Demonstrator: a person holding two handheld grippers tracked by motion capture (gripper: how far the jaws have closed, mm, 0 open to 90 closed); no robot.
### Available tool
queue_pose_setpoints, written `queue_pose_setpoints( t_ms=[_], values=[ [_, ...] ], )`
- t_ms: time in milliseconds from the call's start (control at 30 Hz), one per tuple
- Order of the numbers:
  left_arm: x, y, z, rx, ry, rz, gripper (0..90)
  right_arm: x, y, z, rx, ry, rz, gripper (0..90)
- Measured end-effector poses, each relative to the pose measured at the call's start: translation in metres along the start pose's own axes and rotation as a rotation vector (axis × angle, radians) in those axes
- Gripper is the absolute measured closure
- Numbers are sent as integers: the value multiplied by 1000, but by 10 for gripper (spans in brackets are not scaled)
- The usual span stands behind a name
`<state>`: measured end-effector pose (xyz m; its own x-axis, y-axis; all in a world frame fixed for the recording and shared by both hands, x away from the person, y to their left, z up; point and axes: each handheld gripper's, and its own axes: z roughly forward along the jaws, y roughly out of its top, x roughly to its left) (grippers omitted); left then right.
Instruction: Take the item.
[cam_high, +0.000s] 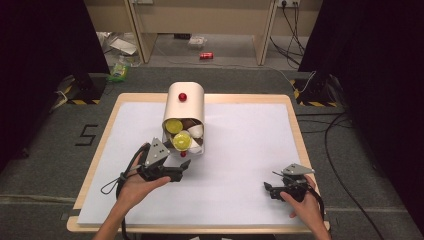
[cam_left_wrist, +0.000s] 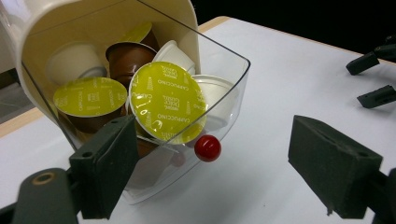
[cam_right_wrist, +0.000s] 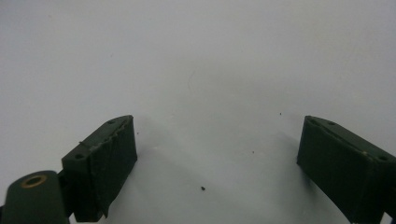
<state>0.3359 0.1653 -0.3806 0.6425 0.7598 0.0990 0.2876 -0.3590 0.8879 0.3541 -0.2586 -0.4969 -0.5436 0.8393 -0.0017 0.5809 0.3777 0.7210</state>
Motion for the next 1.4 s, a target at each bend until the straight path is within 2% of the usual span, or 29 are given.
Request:
queue_pose_setpoints(
  t_ms=[1000, 1300, 1400],
  values=[
    [-10, -10, -9, -6, -14, -4, 158, 0, 0, 0, 1, 0, 1, 122],
    [-7, -7, -10, 4, -25, -22, 171, 0, 0, 0, 0, 0, -2, 122],
    [-2, -2, -11, -2, -14, -30, 173, 0, 0, 0, 0, 0, -1, 122]
  ],
)
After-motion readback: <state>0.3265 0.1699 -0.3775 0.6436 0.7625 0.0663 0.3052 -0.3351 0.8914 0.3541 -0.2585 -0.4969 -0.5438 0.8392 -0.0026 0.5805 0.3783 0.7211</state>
